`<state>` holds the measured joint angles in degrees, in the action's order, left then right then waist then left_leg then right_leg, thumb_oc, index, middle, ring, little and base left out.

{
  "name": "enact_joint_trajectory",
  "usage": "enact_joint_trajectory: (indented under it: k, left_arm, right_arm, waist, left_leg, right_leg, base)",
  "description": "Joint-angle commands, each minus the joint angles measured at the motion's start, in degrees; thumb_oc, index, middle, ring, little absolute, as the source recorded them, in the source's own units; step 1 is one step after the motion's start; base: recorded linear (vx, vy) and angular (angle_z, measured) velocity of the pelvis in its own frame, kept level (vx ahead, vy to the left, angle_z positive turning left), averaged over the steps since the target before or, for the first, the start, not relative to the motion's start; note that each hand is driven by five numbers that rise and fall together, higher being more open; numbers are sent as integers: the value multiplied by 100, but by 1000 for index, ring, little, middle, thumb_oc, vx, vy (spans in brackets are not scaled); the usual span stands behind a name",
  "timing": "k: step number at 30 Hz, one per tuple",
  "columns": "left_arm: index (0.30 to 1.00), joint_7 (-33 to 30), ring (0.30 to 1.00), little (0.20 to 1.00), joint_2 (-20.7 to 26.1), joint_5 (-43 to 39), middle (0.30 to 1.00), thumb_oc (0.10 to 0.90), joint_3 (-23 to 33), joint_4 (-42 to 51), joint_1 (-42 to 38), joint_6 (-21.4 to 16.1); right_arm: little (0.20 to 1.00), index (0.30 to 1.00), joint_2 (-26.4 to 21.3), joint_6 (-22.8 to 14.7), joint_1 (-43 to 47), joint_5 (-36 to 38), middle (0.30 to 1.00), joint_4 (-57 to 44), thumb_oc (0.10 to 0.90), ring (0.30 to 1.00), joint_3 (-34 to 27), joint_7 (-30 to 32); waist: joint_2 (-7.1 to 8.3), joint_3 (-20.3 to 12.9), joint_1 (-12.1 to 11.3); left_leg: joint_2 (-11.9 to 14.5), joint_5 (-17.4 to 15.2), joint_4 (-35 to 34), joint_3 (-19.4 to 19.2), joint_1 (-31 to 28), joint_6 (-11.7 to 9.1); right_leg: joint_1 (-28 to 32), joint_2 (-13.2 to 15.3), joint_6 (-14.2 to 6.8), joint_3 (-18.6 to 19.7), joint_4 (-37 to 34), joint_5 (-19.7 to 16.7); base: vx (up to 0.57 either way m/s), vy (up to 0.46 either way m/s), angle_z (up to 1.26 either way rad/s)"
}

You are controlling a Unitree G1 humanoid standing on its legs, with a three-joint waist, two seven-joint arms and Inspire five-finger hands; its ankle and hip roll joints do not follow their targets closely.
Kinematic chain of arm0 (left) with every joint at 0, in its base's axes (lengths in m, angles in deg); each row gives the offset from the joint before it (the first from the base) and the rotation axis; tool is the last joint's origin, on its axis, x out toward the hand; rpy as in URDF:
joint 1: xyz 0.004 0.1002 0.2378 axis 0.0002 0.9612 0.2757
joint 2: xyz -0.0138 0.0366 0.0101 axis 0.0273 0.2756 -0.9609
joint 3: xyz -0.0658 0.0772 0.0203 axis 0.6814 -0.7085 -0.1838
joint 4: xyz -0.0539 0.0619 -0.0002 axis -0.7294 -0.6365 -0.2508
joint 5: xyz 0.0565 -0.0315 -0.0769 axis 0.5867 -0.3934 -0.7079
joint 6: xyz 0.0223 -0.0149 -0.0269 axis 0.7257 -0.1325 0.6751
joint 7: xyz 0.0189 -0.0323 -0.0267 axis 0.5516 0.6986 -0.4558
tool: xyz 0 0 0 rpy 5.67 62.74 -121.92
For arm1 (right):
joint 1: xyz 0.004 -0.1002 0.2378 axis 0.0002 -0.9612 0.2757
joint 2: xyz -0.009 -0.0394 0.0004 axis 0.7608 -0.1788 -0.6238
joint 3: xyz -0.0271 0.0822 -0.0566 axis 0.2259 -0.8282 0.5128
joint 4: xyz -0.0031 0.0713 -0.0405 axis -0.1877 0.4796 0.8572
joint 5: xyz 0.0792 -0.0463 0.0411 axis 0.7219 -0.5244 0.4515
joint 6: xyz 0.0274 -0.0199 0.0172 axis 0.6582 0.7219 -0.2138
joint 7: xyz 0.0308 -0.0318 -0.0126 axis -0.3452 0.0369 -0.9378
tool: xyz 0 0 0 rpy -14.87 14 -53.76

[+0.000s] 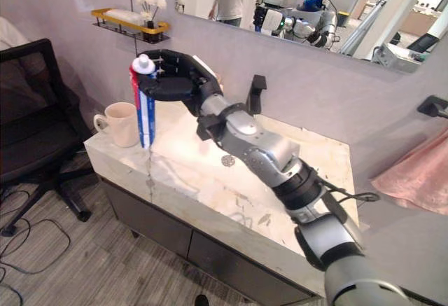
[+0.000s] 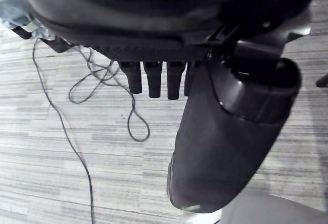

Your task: Organize the bathroom.

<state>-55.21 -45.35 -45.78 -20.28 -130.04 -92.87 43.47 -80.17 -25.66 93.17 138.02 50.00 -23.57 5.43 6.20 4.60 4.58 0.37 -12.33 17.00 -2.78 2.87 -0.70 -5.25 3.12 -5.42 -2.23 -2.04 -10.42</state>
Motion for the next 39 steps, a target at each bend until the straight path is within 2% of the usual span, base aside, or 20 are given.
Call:
enact_joint_trajectory:
  k: [1, 5, 11, 14, 15, 17, 18, 19, 20, 21, 22, 23, 24, 25, 26, 27, 29, 30, 34, 39]
  left_arm:
    - [900, -309, 900, 900, 192, -252, 900, 800, -143, -263, 115, 263]
    - [900, -326, 900, 900, 137, -207, 900, 800, -66, -301, 214, 247]
    - [900, -314, 900, 900, 53, -27, 900, 800, 24, -425, 316, 102]
    - [900, -308, 900, 900, 31, 133, 900, 800, 47, -438, 310, 28]
    - [900, -340, 900, 900, -25, 316, 900, 800, 5, -457, 260, -63]
    - [900, -316, 900, 900, -89, 396, 900, 800, -55, -418, 191, -119]
    - [900, -263, 900, 900, -123, 494, 900, 800, -143, -331, 145, -100]
    - [900, -178, 900, 900, -154, 605, 900, 800, -333, -229, 62, -2]
    - [900, -159, 900, 900, -160, 666, 900, 800, -339, -221, 43, 2]
    - [900, 41, 900, 900, -207, 959, 900, 800, -356, -235, -46, -22]
    - [900, 49, 900, 900, -215, 971, 900, 800, -368, -237, -56, -30]
    - [900, 26, 900, 900, -223, 819, 900, 800, -410, -218, -43, -14]
    - [900, 41, 900, 900, -284, 624, 900, 800, -428, -209, -126, 130]
    - [900, 53, 900, 900, -350, 783, 900, 800, -453, -242, -184, 162]
    - [900, 53, 900, 900, -351, 785, 900, 800, -454, -243, -185, 161]
    - [900, -56, 900, 900, -344, 570, 900, 800, -622, -238, -134, 120]
    - [900, -74, 900, 900, -320, 310, 900, 800, -572, -231, -157, 228]
    - [900, -132, 900, 900, -263, 281, 900, 800, -472, -297, -193, 277]
    - [900, -169, 900, 900, -142, 248, 900, 800, -350, -381, -140, 161]
    - [900, -258, 900, 900, -92, 449, 900, 800, -209, -423, 69, 33]
  right_arm:
    - [300, 300, 149, -1212, 755, -906, 300, -264, 400, 300, -762, 430]
    - [300, 300, 239, -1266, 655, -1275, 300, -339, 400, 300, -859, 545]
    - [300, 300, 170, -1210, 592, -1382, 300, -533, 400, 300, -947, 635]
    - [300, 300, 166, -1169, 592, -1400, 300, -576, 400, 300, -943, 684]
    - [300, 300, 198, -1117, 565, -1555, 300, -514, 400, 300, -976, 708]
    - [300, 300, 175, -1067, 567, -1651, 300, -485, 400, 300, -1019, 689]
    - [300, 300, 147, -1034, 576, -1688, 300, -478, 400, 300, -1054, 688]
    - [300, 300, 202, -1105, 469, -1852, 300, -416, 400, 300, -1085, 665]
    - [300, 300, 233, -1107, 442, -1913, 300, -400, 400, 300, -1079, 674]
    - [300, 300, 402, -1348, 386, -2237, 300, -18, 400, 300, -1014, 580]
    - [300, 300, 424, -1404, 380, -2275, 300, 42, 400, 300, -1004, 561]
    - [300, 300, 494, -1586, 305, -2335, 300, 140, 400, 300, -992, 460]
    - [300, 300, 540, -1530, 224, -2328, 300, 2, 400, 300, -1051, 470]
    - [300, 300, 488, -1370, 148, -2363, 300, -144, 400, 300, -1133, 529]
    - [300, 300, 487, -1366, 144, -2364, 300, -150, 400, 300, -1135, 530]
    - [300, 300, 503, -1682, 144, -2197, 300, 61, 400, 300, -1109, 425]
    - [300, 300, 518, -1793, 113, -2106, 300, 75, 400, 300, -1064, 363]
    - [300, 300, 582, -1724, 69, -2127, 300, -15, 400, 300, -1058, 324]
    - [300, 300, 653, -1736, 49, -2232, 300, 22, 400, 300, -1032, 283]
    - [300, 300, 459, -1986, -117, -2386, 300, 125, 400, 300, -1111, 297]
  waist:
    - [-240, -332, -137]
    - [-279, -309, -187]
    - [-274, -322, -208]
    - [-268, -323, -158]
    - [-220, -317, -61]
    - [-116, -282, -26]
    - [-105, -221, -20]
    - [-101, -146, -26]
    - [-106, -139, -7]
    - [-192, -140, 72]
    - [-188, -117, 76]
    - [-254, -120, 84]
    - [-345, -174, 159]
    - [-372, -173, 183]
    - [-371, -176, 183]
    - [-427, -166, 227]
    - [-480, -177, 276]
    - [-518, -119, 332]
    - [-496, -97, 315]
    - [-378, -152, 164]
  left_leg:
    - [-183, 713, -1718, -576, -755, 228]
    - [-150, 735, -1757, -540, -751, 216]
    - [-103, 758, -1772, -537, -691, 197]
    - [-44, 673, -1577, -746, -656, 185]
    - [34, 523, -974, -1165, -531, 102]
    - [79, 248, -113, -1278, -265, 44]
    - [223, 360, 627, -1102, 79, -97]
    - [774, 642, 838, -922, 601, -324]
    - [947, 698, 724, -934, 629, -379]
    - [1288, 951, -251, -1009, 364, -412]
    - [1280, 993, -375, -1018, 272, -412]
    - [1195, 1025, -688, -917, 59, -368]
    - [1114, 1128, -972, -1056, -61, -416]
    - [1035, 1163, -968, -1078, -20, -467]
    - [1032, 1165, -971, -1078, -19, -466]
    - [894, 1145, -1127, -1208, -107, -416]
    - [835, 1140, -1235, -1318, -180, -356]
    - [761, 1044, -1216, -1388, -252, -294]
    - [675, 875, -1087, -1468, -231, -177]
    - [533, 513, -664, -1391, -57, -5]
  right_leg:
    - [49, 95, -589, 316, 424, 571]
    - [141, 111, -577, 286, 418, 632]
    - [197, 130, -571, 234, 453, 716]
    - [210, 178, -552, 168, 555, 815]
    - [228, 276, -471, 50, 657, 899]
    - [238, 399, -376, -12, 737, 899]
    - [258, 396, -293, -23, 755, 869]
    - [298, 390, -185, -163, 817, 923]
    - [325, 393, -179, -223, 801, 928]
    - [393, 438, -266, -296, 651, 950]
    - [430, 463, -283, -296, 636, 961]
    - [425, 488, -304, -269, 670, 1025]
    - [352, 553, -358, -248, 613, 957]
    - [349, 642, -453, -225, 511, 828]
    - [350, 644, -455, -226, 504, 824]
    - [323, 748, -593, -120, 397, 730]
    - [180, 803, -641, -39, 413, 655]
    - [87, 863, -690, 26, 471, 650]
    - [88, 933, -731, 73, 462, 653]
    - [209, 1043, -780, 159, 353, 562]
  base:
    - [47, -20, 15]
    - [42, -18, 12]
    - [52, -40, 6]
    - [46, -52, 7]
    - [41, -54, 12]
    - [33, -8, 36]
    - [4, 28, 97]
    - [-6, 26, 116]
    - [76, 170, 117]
    - [117, 178, 102]
    - [167, 259, 97]
    - [166, 257, 46]
    - [177, 299, 29]
    - [121, 206, 24]
    - [86, 213, 19]
    - [53, 171, 14]
    - [60, 221, 2]
    - [43, 192, 2]
    - [38, 104, -5]
    - [43, 65, -12]
